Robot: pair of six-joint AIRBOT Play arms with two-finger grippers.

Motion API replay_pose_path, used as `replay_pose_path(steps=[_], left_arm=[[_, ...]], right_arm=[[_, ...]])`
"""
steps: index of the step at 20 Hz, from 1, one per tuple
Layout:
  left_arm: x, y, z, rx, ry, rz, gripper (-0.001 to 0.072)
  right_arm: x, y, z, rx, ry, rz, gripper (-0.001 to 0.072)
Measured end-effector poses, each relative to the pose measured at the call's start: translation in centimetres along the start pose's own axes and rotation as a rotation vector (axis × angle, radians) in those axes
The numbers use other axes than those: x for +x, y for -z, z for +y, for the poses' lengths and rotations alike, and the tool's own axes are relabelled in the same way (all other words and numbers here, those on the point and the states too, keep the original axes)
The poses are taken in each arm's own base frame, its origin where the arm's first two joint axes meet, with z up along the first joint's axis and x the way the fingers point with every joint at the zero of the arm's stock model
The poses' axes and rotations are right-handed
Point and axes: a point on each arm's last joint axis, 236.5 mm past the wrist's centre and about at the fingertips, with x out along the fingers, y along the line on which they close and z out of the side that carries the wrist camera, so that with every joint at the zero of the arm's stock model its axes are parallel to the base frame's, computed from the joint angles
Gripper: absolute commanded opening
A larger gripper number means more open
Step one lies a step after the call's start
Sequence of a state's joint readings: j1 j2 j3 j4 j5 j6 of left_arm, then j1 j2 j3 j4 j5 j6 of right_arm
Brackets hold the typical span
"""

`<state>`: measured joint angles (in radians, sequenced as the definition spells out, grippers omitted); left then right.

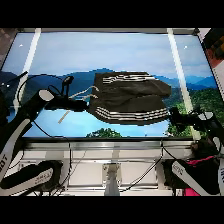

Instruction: Fold the clothes and pants, and hang the long-sleeved shirts on hangers.

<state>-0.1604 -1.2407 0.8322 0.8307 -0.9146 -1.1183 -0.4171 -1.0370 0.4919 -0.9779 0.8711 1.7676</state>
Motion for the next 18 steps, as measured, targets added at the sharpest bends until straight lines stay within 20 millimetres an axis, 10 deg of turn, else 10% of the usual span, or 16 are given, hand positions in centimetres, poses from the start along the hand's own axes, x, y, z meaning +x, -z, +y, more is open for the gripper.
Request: replay_pose_path(steps=[7,18], left_arm=[[-3.9,-2.5,-3.9,0.115,0.064,-0.147,0.0008],[-24.4,-6.7,-16.5,0.365,0.161,-0.839,0.0008]], right_arm=[[-10.6,-0.6,7.7,-0.287,-0.191,-0.241,0.0003],[-33.1,0.6,20.1,-0.606,-0.442,-0.699,0.0001]])
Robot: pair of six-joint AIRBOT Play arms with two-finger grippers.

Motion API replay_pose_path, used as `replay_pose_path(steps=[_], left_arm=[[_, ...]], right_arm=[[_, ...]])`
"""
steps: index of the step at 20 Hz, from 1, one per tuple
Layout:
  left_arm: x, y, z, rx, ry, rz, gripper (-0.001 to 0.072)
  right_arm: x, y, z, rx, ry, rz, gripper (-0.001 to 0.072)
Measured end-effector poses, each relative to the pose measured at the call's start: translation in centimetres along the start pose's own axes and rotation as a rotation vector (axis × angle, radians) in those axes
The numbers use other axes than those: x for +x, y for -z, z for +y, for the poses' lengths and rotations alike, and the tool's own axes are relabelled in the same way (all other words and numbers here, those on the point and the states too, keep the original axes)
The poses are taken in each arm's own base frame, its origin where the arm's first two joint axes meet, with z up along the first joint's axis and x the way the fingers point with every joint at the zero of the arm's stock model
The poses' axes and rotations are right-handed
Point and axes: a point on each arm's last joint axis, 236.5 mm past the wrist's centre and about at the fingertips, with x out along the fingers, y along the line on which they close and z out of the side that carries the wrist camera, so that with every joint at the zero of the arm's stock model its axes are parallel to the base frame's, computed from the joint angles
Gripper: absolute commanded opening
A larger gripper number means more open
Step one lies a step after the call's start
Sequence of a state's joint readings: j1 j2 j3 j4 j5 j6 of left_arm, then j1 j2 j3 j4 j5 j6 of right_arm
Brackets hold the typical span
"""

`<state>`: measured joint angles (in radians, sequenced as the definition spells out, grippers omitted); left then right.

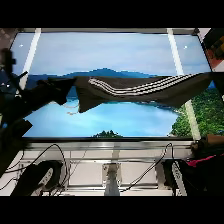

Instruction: Fold the clothes and pants, and hang the long-sleeved shirts on hangers.

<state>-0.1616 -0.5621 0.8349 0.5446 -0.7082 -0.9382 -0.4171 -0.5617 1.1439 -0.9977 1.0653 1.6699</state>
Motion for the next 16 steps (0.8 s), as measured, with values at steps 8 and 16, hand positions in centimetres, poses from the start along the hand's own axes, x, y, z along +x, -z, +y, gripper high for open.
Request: replay_pose_path(steps=[8,16], left_arm=[[-7.0,-6.6,-7.2,0.048,0.113,-0.262,0.0007],[-6.0,-6.8,-3.9,-0.022,0.005,-0.251,0.0007]], right_arm=[[-9.7,-2.8,6.4,-0.087,-0.046,-0.158,0.0001],[-11.7,-3.2,7.2,-0.071,-0.021,-0.150,0.0001]])
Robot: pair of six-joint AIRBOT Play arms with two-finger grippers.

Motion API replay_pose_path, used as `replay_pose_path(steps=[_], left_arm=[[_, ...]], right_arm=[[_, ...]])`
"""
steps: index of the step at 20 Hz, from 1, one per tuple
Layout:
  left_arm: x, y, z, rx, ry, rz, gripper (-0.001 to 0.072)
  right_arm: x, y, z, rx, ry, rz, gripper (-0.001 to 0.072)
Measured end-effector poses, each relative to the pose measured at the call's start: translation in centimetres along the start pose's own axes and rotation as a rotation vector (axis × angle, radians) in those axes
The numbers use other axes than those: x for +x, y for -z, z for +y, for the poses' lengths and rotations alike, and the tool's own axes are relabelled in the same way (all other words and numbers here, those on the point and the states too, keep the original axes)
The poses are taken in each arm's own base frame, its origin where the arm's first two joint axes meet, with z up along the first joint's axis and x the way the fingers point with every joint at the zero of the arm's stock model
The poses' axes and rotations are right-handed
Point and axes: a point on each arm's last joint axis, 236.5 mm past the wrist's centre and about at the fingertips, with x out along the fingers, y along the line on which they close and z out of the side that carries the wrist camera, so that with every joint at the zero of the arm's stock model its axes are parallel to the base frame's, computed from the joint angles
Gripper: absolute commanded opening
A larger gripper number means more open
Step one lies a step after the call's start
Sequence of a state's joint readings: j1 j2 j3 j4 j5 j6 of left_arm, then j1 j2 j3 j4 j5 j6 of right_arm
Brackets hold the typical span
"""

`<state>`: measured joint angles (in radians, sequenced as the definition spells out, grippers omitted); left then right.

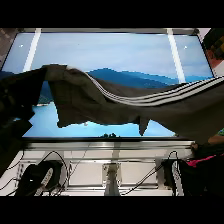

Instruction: Fold the clothes and pants, and hang the long-sleeved shirts on hangers.

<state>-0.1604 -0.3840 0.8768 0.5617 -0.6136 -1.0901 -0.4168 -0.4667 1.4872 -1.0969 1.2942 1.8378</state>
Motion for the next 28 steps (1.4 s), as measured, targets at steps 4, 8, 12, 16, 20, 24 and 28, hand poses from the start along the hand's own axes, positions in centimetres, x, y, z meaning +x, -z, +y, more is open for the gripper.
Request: replay_pose_path(steps=[4,8,12,16,20,24,28], left_arm=[[4.5,5.6,7.5,-0.091,-0.169,0.181,0.0007],[8.5,13.0,15.0,-0.187,-0.308,0.350,0.0007],[10.6,19.5,21.0,-0.251,-0.421,0.455,0.0007],[11.6,23.3,23.5,-0.295,-0.476,0.494,0.0007],[12.8,22.6,27.0,-0.338,-0.572,0.349,0.0010],[11.9,20.5,33.8,-0.491,-0.793,0.041,0.0401],[9.4,20.0,38.4,-0.661,-0.914,-0.139,0.0418]], right_arm=[[7.2,0.9,-4.3,0.038,0.071,0.172,0.0001],[16.8,3.5,-9.2,0.135,0.096,0.363,0.0002],[26.0,8.5,-12.1,0.195,0.095,0.507,0.0001],[33.5,14.5,-9.9,0.216,0.045,0.574,-0.0001],[41.0,17.7,-8.4,0.401,0.064,0.449,0.0005],[47.0,15.6,-8.2,0.719,0.030,0.162,0.0520],[48.0,15.3,-8.3,0.590,0.032,0.178,0.0535]])
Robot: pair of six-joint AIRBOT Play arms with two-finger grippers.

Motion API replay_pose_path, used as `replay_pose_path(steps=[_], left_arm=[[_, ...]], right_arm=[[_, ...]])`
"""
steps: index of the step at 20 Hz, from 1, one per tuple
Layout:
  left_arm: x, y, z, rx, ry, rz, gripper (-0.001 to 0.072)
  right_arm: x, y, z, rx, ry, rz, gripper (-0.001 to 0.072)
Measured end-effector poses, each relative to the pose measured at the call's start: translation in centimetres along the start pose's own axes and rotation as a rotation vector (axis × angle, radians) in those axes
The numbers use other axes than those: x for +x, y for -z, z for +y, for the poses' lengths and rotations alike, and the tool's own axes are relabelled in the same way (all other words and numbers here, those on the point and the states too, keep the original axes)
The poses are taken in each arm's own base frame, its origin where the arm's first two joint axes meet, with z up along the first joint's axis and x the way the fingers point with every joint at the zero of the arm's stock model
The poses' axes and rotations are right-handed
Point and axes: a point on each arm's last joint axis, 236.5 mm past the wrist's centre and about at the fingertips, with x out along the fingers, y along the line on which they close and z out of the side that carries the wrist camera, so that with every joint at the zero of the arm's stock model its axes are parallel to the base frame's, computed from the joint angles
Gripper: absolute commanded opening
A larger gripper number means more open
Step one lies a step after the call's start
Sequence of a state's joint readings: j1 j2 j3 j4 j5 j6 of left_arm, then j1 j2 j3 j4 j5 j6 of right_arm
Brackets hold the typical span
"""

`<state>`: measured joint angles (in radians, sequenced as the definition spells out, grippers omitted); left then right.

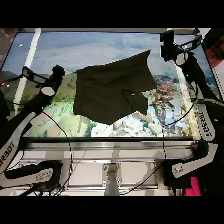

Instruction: Fold the clothes and pants, and hang the long-sleeved shirts on hangers.

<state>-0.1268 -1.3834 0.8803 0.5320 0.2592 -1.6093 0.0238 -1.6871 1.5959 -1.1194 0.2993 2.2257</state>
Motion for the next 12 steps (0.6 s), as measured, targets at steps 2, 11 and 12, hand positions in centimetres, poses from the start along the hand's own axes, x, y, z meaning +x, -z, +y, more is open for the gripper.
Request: replay_pose_path(steps=[2,11,12], left_arm=[[0.3,-0.8,0.5,0.020,0.000,-0.006,0.0418],[-2.6,-0.4,-1.1,0.305,0.047,0.168,0.0008],[-3.3,-0.2,-0.9,0.349,0.041,0.202,0.0008]], right_arm=[[-0.3,0.0,-0.9,-0.130,0.055,0.061,0.0528],[-6.9,-1.3,-8.1,-0.588,0.291,0.464,0.0004],[-7.8,-0.9,-9.1,-0.623,0.305,0.526,0.0002]])
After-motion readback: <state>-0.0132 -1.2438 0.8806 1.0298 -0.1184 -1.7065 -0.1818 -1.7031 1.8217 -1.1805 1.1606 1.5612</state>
